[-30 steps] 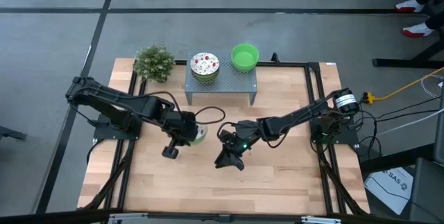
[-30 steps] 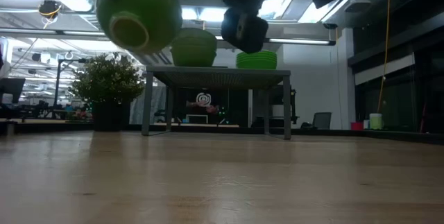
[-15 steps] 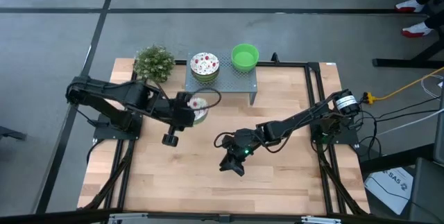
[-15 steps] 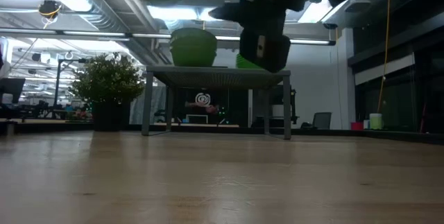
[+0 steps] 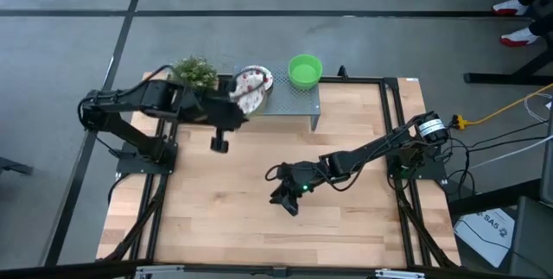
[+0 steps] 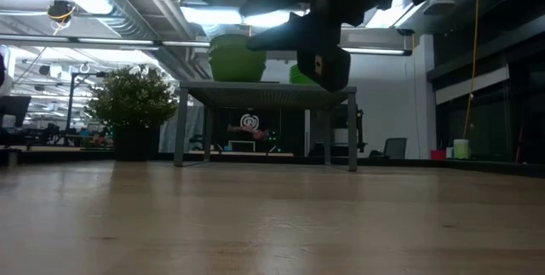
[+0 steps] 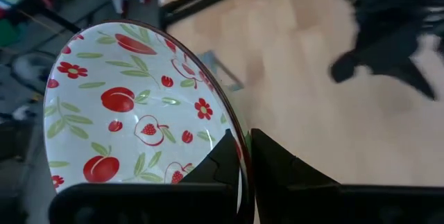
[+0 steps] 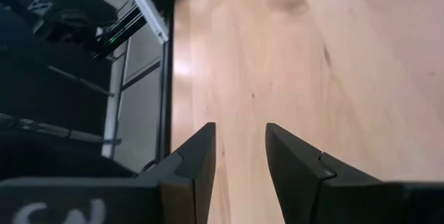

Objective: Pick & Place Mini bowls
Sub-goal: Stack the green patterned bowl on the green patterned bowl

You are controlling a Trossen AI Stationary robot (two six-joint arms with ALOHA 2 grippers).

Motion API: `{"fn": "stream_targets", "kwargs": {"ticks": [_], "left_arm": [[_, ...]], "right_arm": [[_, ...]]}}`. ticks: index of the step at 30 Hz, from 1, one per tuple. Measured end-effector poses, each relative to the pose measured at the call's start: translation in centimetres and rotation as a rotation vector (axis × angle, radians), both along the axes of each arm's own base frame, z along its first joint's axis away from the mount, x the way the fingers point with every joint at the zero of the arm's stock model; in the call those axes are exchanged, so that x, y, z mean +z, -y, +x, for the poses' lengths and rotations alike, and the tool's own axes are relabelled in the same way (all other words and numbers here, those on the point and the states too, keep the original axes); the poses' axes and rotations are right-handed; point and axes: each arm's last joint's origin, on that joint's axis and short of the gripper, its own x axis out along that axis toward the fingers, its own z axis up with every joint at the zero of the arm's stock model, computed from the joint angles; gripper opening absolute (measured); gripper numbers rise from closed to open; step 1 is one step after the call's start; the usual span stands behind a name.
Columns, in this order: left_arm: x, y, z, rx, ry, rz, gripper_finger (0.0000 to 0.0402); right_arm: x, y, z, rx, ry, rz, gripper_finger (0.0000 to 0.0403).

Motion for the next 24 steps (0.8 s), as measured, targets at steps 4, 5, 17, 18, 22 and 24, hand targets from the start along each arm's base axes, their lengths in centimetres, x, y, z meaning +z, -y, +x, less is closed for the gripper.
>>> {"fn": "stream_targets", "kwargs": {"ticks": [4, 5, 17, 18, 22, 24], "left_arm": [[0.3, -2.2, 0.4, 0.032, 0.020, 0.034, 0.0015], [0.3, -2.8, 0.6, 0.036, 0.027, 0.030, 0.0015], [-2.1, -9.7, 2.9, 0.116, -0.054, -0.042, 0.0015], [-2.3, -10.2, 3.1, 0.121, -0.056, -0.054, 0.0015], [-3.4, -12.1, 3.8, 0.153, -0.088, -0.087, 0.0015], [-4.0, -12.9, 4.0, 0.176, -0.106, -0.095, 0.0015]], "right_arm": [[0.0, 0.1, 0.0, -0.031, 0.005, -0.015, 0.0126], [0.0, 0.1, 0.0, -0.037, 0.006, -0.019, 0.0126], [0.0, 0.3, 0.1, -0.095, 0.014, -0.044, 0.0126], [0.0, 0.3, 0.1, -0.095, 0.013, -0.044, 0.0126], [0.0, 0.3, 0.1, -0.095, 0.010, -0.046, 0.0126], [-0.1, 0.3, 0.1, -0.095, 0.004, -0.048, 0.0126]]}}
